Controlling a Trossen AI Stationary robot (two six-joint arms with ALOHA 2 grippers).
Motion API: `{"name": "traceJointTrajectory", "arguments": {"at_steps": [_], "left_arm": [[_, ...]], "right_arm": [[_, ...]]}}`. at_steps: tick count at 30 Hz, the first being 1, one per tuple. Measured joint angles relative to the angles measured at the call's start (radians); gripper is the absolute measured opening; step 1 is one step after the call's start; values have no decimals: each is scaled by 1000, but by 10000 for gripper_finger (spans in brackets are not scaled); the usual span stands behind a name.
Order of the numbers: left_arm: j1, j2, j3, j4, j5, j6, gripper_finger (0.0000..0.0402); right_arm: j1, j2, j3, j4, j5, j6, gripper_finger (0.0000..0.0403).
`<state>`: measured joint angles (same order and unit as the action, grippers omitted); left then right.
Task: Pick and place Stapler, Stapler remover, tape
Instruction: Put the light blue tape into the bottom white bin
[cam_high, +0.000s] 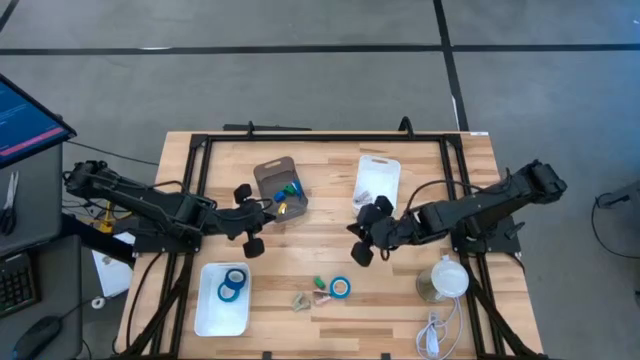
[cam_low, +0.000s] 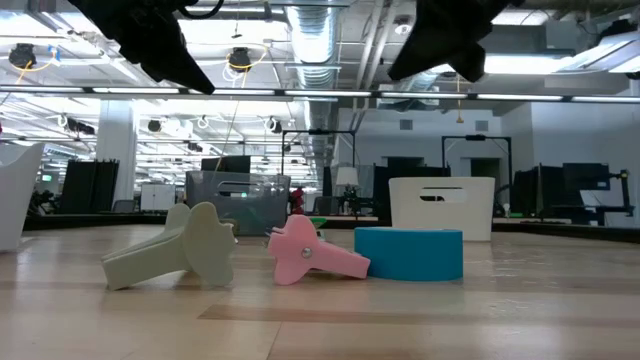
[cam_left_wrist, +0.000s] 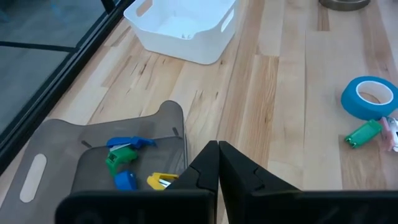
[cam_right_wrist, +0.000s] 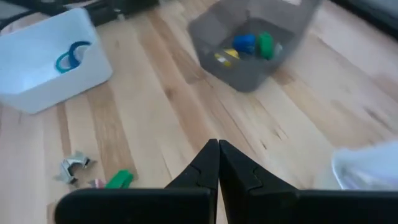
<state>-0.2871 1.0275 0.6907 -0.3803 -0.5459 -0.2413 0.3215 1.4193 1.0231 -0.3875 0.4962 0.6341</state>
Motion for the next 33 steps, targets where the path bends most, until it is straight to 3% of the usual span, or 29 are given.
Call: {"name": "traceJointTrajectory", "arguments": {"at_steps": [8,15,20,27,33], "left_arm": [[0,0,0,7,0,0,2],[0,0,0,16,0,-2,2],[0,0,0,17,0,-1,2],[0,0,0,25,0,-2,2],[0,0,0,38,0,-2,2]], "right_arm": [[-17,8,39,-209,-87,312,0],[9,9,38,-211,-181,464,0],[48,13,38,-211,-182,530,0],[63,208,136,-233,-209,545,0],[62,368,287,-401,-237,532,0]]}}
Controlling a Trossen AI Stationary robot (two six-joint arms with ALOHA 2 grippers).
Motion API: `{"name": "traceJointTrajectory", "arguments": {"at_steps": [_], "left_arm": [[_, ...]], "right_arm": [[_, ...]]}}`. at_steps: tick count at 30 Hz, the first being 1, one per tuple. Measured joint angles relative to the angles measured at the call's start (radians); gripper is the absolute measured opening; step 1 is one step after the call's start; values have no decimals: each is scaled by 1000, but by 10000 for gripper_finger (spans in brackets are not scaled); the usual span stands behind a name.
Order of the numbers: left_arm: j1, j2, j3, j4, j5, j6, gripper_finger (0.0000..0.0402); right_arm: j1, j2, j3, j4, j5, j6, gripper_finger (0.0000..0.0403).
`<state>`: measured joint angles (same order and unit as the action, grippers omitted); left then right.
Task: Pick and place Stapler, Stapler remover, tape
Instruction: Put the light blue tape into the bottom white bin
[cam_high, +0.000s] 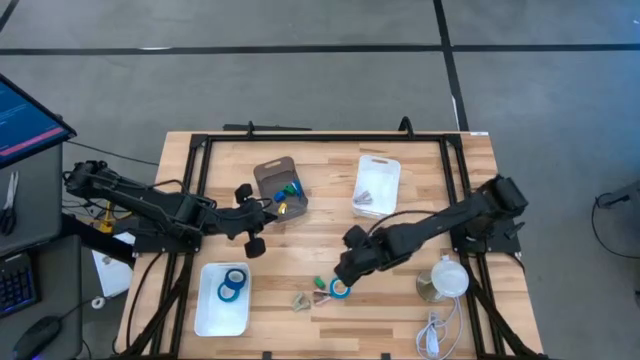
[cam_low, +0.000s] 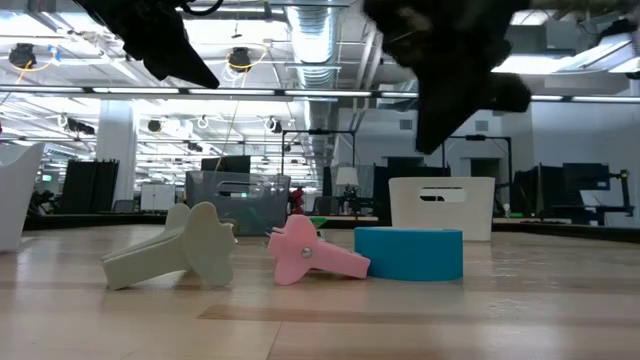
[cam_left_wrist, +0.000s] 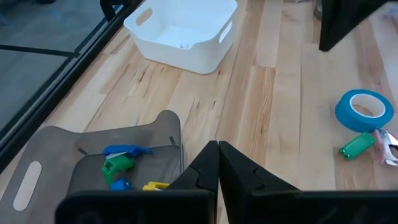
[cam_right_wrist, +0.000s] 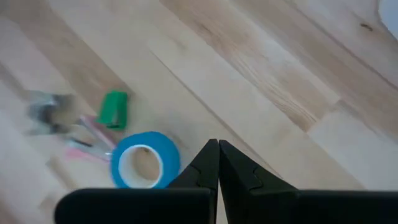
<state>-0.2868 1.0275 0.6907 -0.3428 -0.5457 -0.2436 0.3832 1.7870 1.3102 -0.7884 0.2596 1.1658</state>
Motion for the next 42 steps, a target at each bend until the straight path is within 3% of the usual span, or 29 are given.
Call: {"name": "traceJointTrajectory", "arguments": {"at_steps": [10,15,24,31,42], "left_arm": [[0,0,0,14,0,2,2],[0,0,0,14,0,2,2],[0,0,0,15,0,2,2],[0,0,0,15,0,2,2],[0,0,0,15,0,3,2]], "right_arm": [[-5,160,125,13,-53,-61,0],[-23,176,149,8,-107,-175,0],[-77,170,156,-89,-213,-200,0],[-54,170,156,-30,-433,-438,0],[6,192,156,97,-475,-772,0]]}}
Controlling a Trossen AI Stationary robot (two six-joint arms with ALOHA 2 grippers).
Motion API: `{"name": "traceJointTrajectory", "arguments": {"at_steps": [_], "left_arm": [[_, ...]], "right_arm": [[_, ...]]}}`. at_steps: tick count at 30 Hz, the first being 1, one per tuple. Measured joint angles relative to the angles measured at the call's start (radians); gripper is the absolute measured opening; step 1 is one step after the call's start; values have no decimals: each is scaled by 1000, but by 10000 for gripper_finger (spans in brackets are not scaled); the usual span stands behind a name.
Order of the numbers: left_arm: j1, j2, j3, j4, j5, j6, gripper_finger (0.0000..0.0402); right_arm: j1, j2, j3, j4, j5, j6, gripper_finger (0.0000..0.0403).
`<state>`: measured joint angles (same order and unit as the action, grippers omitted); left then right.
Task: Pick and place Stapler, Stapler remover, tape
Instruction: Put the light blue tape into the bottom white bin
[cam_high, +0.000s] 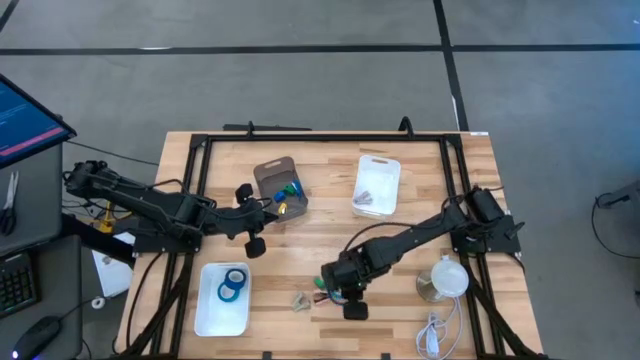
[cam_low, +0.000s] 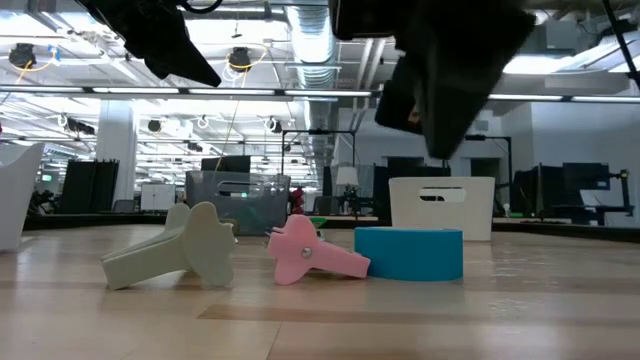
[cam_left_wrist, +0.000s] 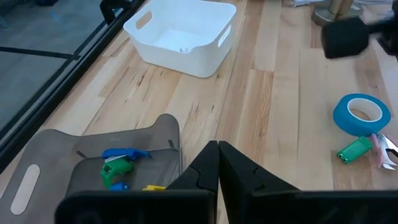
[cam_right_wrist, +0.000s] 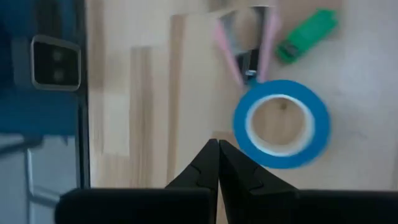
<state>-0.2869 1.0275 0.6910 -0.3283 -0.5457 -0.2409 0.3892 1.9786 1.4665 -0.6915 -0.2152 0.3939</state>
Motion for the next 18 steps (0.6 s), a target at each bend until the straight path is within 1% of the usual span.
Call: {"name": "traceJointTrajectory", "arguments": {"at_steps": [3,5,6,8,9,11,13,15,18], "left_arm": [[0,0,0,0,0,0,2],[0,0,0,0,0,0,2],[0,0,0,0,0,0,2],[0,0,0,-1,0,0,2],[0,0,0,-2,0,0,2],[0,0,0,-1,0,0,2],[0,0,0,-3,0,0,2],[0,0,0,0,0,0,2],[0,0,0,0,0,0,2]], "right_arm": [[24,23,-5,-16,0,-116,0],[38,42,0,18,3,-209,0],[47,43,-3,-4,5,-252,0],[58,58,1,18,21,-303,0],[59,68,3,28,38,-316,0],[59,69,-3,-26,63,-324,0],[50,79,3,2,67,-319,0],[42,82,-1,-22,68,-318,0],[33,89,0,3,68,-315,0]]}}
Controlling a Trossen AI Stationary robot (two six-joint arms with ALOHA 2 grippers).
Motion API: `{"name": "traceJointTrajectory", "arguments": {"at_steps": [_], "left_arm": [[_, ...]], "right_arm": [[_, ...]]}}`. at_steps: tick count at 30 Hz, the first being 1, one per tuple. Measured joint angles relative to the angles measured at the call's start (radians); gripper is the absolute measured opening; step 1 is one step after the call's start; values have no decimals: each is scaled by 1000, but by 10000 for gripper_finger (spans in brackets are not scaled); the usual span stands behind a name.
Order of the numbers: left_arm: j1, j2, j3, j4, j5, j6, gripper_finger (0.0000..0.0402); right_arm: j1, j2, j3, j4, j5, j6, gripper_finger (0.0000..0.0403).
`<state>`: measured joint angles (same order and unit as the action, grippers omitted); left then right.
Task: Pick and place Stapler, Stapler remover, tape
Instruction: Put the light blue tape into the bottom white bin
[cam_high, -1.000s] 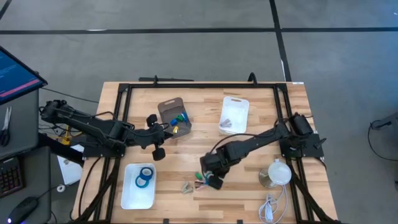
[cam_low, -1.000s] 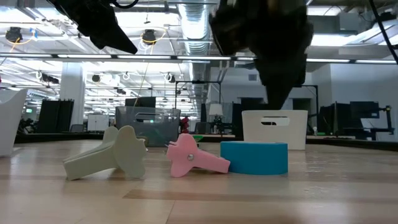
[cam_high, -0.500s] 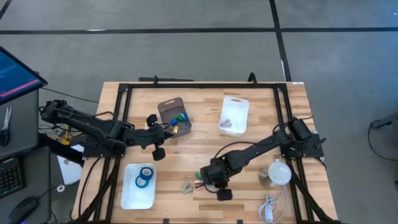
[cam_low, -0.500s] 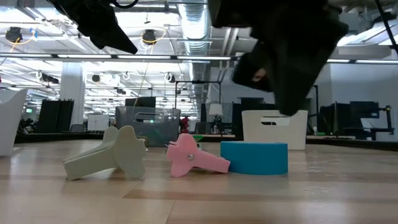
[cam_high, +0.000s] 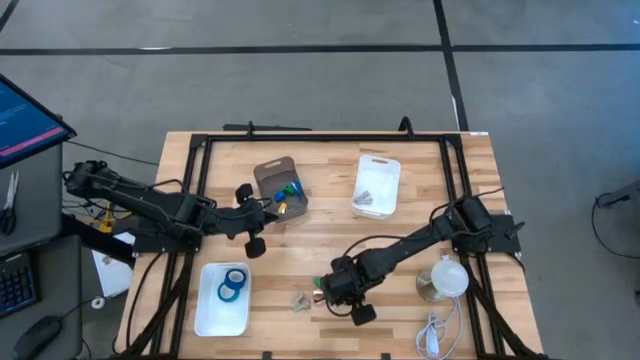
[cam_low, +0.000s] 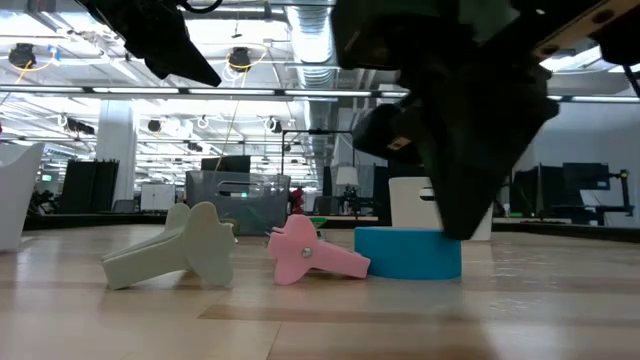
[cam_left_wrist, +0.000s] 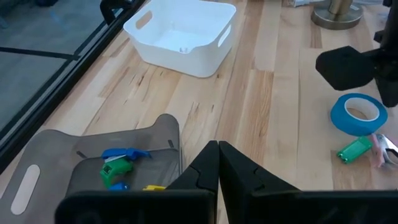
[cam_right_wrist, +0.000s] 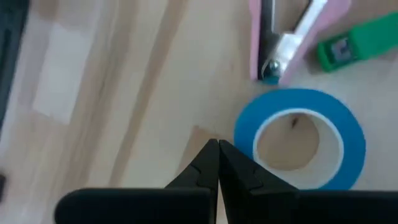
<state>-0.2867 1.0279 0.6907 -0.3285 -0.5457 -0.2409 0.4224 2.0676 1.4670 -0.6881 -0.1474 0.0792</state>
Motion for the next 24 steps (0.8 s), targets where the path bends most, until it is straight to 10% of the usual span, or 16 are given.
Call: {"name": "traceJointTrajectory", "arguments": {"at_steps": [24], "left_arm": [[0,0,0,1,0,0,2]], "right_arm": [[-21,20,69,-88,29,-53,77]]}}
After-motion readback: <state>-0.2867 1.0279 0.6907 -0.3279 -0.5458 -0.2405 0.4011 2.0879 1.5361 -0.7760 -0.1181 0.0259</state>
